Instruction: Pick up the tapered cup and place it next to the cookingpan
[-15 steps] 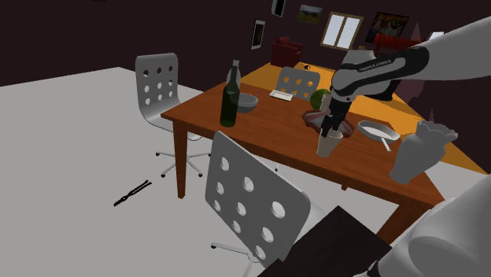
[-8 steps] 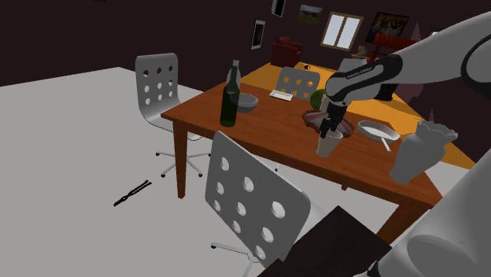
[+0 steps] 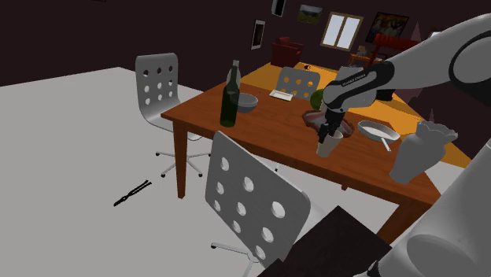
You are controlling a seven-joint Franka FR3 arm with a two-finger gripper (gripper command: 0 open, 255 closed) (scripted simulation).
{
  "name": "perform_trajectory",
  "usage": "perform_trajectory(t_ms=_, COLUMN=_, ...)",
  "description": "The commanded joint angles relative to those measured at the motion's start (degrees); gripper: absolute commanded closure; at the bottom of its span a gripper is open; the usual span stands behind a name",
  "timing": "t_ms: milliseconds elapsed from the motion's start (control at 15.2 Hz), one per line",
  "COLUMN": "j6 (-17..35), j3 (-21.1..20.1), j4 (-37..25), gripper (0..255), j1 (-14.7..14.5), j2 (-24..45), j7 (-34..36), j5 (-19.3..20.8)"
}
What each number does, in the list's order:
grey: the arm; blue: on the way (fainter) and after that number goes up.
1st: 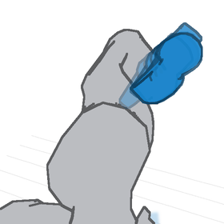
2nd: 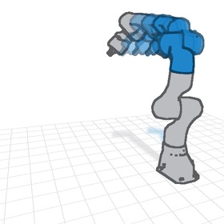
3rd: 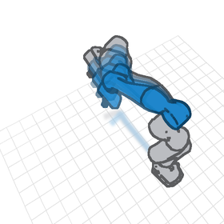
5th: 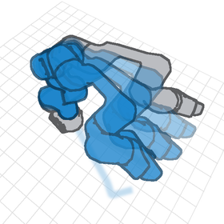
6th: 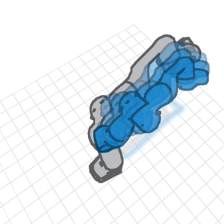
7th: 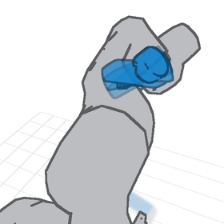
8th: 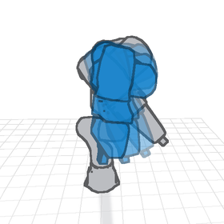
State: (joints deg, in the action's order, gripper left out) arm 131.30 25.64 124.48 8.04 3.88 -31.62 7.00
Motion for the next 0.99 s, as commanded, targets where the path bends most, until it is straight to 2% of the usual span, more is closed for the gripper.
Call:
perform_trajectory(t_ms=0, j6=0.07, j3=0.00, j4=0.02, gripper=0, j1=0.01, j2=0.04, j7=-0.01, j5=-0.02)
perform_trajectory(t_ms=198, j6=0.06, j3=0.00, j4=0.02, gripper=0, j1=0.00, j2=0.03, j7=-0.01, j5=-0.01)
perform_trajectory(t_ms=264, j6=0.06, j3=0.00, j4=0.02, gripper=255, j1=0.00, j2=0.03, j7=-0.01, j5=-0.01)
perform_trajectory(t_ms=924, j6=-0.68, j3=0.00, j4=-0.31, gripper=255, j1=-0.03, j2=-0.41, j7=0.06, j5=0.16)
